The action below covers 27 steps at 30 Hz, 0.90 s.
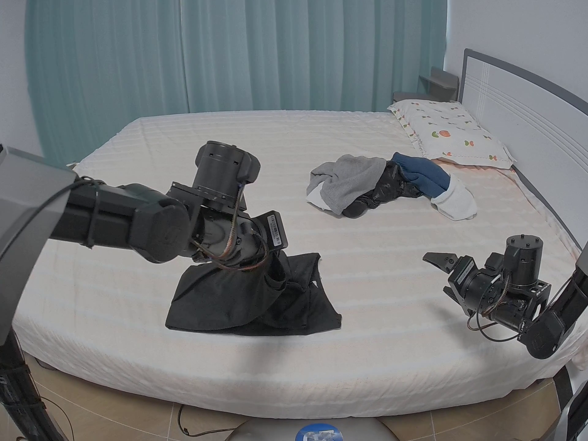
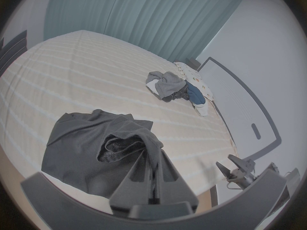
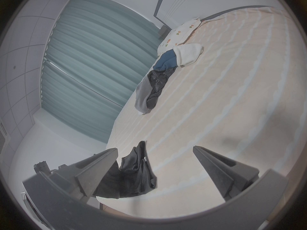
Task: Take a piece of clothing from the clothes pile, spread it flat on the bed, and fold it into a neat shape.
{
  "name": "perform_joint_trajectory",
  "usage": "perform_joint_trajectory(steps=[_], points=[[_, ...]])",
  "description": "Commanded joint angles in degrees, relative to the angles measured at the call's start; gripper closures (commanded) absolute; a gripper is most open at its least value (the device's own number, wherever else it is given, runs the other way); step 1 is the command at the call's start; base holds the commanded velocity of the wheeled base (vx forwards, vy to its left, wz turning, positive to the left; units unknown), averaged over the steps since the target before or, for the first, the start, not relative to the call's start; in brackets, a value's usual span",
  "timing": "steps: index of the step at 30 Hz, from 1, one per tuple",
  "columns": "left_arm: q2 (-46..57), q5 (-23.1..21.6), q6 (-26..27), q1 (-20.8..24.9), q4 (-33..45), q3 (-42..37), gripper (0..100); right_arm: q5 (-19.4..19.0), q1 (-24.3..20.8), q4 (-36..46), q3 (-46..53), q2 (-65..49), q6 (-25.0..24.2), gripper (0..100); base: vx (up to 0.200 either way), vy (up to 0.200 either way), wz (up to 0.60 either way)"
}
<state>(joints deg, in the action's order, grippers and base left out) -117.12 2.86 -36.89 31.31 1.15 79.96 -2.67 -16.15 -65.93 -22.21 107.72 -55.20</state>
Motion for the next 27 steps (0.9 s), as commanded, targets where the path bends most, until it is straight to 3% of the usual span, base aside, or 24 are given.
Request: perform_joint_trajectory(steps=[1,5,6,14,18,26,27], points=[[-6.81,2.67,-2.13,1.04,0.0,3.54,100,-0.05,-0.02,-0.08,0.06,-0.14,0.0,0,0.0,0.0,0.0],[-7.51,2.76,-2.4,1.39,-0.09,3.27,100,0.03,-0.02,-0.08,0.06,-0.05,0.0,0,0.0,0.0,0.0],[-7.6,2.76,-2.4,1.39,-0.27,3.27,0,0.03,-0.02,-0.08,0.06,-0.05,0.0,0,0.0,0.0,0.0],[-6.37,2.5,-5.04,1.39,-0.09,3.19,0,-0.05,-0.02,-0.08,0.15,0.13,0.09,0,0.0,0.0,0.0],[-1.63,2.23,-9.34,0.77,0.08,1.78,0,-0.05,-0.11,-0.08,0.24,0.48,0.09,0,0.0,0.0,0.0],[7.25,-0.76,-11.45,-3.18,-1.5,-11.32,0,-0.05,-1.16,-0.08,0.33,1.27,0.27,0,0.0,0.0,0.0],[10.59,-2.25,-13.74,-4.59,-5.19,-16.06,0,-0.05,-1.34,-0.08,0.33,1.53,0.36,0,0.0,0.0,0.0]])
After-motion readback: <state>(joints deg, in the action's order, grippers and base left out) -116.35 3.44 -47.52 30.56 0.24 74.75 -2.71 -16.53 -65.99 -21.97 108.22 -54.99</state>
